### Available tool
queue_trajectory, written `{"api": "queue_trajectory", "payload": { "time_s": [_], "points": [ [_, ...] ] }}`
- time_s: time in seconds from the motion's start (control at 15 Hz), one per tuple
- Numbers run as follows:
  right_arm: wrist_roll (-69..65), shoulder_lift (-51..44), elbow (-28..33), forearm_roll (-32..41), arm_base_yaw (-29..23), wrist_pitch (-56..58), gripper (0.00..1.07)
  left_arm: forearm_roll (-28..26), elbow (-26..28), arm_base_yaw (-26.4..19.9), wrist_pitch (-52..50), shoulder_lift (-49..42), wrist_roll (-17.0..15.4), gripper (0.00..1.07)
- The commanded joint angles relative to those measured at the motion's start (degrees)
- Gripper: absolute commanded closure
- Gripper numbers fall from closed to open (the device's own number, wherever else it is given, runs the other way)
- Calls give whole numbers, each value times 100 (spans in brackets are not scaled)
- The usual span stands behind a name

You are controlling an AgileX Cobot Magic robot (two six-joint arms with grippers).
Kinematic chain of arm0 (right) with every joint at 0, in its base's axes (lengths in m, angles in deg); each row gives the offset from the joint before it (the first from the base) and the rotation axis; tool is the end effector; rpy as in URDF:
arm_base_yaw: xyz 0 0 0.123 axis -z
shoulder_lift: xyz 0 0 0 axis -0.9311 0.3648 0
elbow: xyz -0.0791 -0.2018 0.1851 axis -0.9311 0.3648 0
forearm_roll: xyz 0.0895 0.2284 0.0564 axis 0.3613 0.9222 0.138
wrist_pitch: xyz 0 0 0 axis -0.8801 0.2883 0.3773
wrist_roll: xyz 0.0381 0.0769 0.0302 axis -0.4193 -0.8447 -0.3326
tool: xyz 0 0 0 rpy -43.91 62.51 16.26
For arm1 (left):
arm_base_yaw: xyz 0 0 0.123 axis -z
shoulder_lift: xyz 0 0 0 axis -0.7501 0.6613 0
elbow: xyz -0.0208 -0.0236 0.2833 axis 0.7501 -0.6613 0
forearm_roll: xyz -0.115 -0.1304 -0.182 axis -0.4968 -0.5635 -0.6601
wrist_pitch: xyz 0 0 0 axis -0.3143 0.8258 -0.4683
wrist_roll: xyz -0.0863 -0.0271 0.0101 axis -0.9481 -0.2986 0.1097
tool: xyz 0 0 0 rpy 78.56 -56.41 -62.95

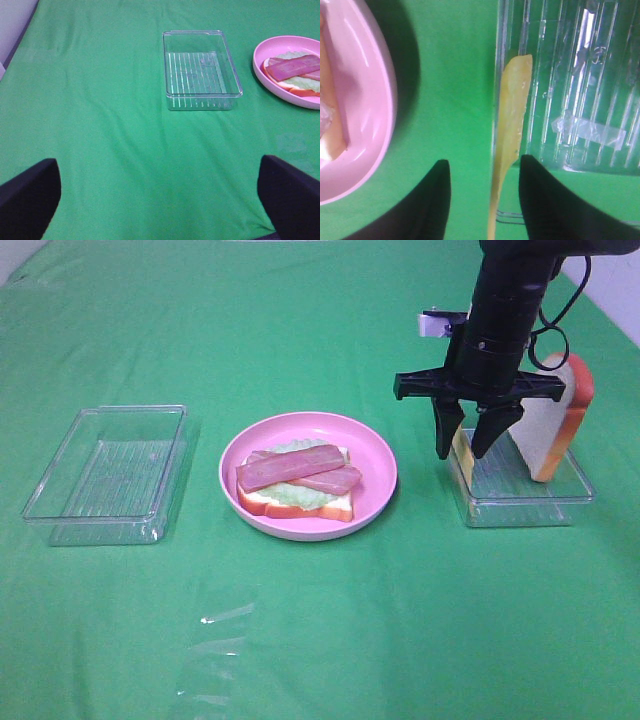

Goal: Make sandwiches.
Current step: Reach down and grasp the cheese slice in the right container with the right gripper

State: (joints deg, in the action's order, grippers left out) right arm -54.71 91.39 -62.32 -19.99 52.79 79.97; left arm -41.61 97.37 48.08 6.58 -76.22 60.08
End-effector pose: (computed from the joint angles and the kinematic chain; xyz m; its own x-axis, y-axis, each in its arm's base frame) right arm 0.4168 0.1218 0.1744 -0.9979 -0.0632 -0.0154 -0.0638 0.9970 0.0430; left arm -0.0086 -0.0043 0.2798 -0.4569 -0.0481 -0.8882 0.0125 0.9981 -0.0604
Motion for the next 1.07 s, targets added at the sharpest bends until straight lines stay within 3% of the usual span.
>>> {"api": "queue_trajectory", "payload": {
  "time_s": [0.07,0.27,0.67,0.73,0.8,0.87,1.07],
  "points": [
    [40,0,57,-80,17,-23,72,11,0,-11,-34,-120,-23,6],
    [23,0,57,-241,17,-17,85,11,0,-11,-34,-120,-23,6],
    [23,0,57,-241,17,17,84,11,0,-11,-34,-120,-23,6],
    [23,0,57,-241,17,23,88,11,0,-11,-34,-120,-23,6],
    [29,0,57,-241,17,34,102,11,0,-11,-34,-120,-23,6],
    [97,0,57,-241,17,40,107,11,0,-11,-34,-120,-23,6],
    [103,0,57,-286,17,11,107,11,0,-11,-34,-120,-23,6]
  ]
}}
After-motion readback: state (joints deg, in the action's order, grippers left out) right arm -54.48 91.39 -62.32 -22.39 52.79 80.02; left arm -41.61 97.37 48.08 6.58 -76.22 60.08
